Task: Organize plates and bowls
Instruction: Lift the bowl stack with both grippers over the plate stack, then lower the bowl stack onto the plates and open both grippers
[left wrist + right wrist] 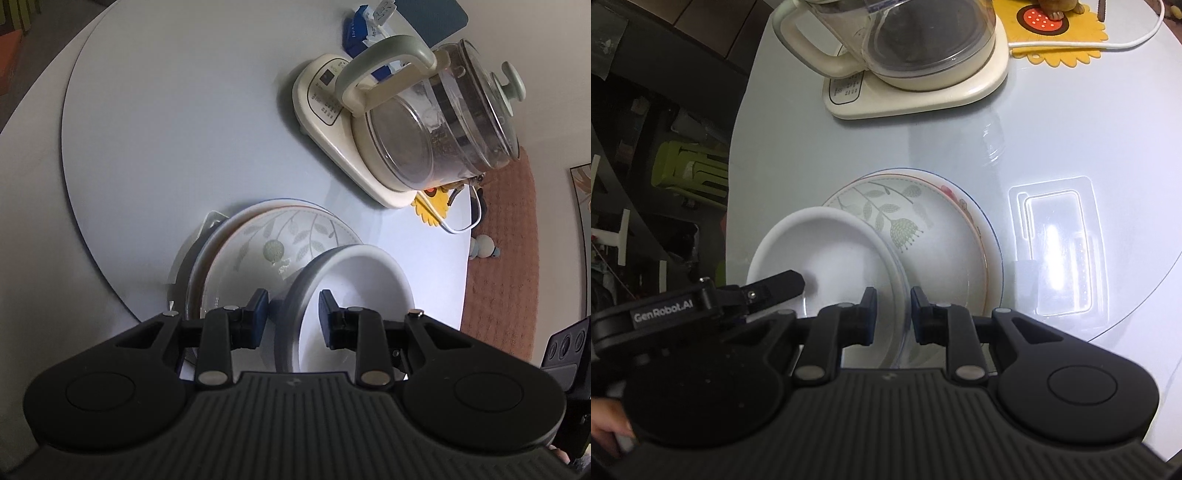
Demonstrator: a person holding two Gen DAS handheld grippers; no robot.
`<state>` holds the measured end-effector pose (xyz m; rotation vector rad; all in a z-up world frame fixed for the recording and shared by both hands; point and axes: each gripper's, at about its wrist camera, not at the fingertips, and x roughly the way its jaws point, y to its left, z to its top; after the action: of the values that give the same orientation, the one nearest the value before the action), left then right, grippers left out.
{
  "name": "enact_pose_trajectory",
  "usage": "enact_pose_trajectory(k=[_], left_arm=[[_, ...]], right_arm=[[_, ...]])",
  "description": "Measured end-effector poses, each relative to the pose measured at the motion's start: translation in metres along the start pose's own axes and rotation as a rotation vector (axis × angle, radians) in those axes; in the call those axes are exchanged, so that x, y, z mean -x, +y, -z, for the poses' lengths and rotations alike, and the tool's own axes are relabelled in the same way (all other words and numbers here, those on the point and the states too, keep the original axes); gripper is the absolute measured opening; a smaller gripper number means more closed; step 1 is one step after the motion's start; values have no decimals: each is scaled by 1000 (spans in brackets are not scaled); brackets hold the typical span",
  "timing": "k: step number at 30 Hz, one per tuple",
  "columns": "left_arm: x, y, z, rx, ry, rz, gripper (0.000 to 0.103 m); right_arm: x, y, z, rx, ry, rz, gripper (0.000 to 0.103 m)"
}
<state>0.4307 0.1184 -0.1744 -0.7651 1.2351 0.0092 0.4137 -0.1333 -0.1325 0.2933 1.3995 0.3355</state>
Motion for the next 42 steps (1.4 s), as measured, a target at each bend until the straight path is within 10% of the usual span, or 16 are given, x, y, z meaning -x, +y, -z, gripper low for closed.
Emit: enact_pose_trajectory(k=[25,42], left_arm=[[-43,-4,-14,-70,88,-52,38],[62,-40,14,-215,-82,-76,42]], right_arm=[[-27,-5,-15,22,31,79,26],[48,17,1,100,-156,33,34]])
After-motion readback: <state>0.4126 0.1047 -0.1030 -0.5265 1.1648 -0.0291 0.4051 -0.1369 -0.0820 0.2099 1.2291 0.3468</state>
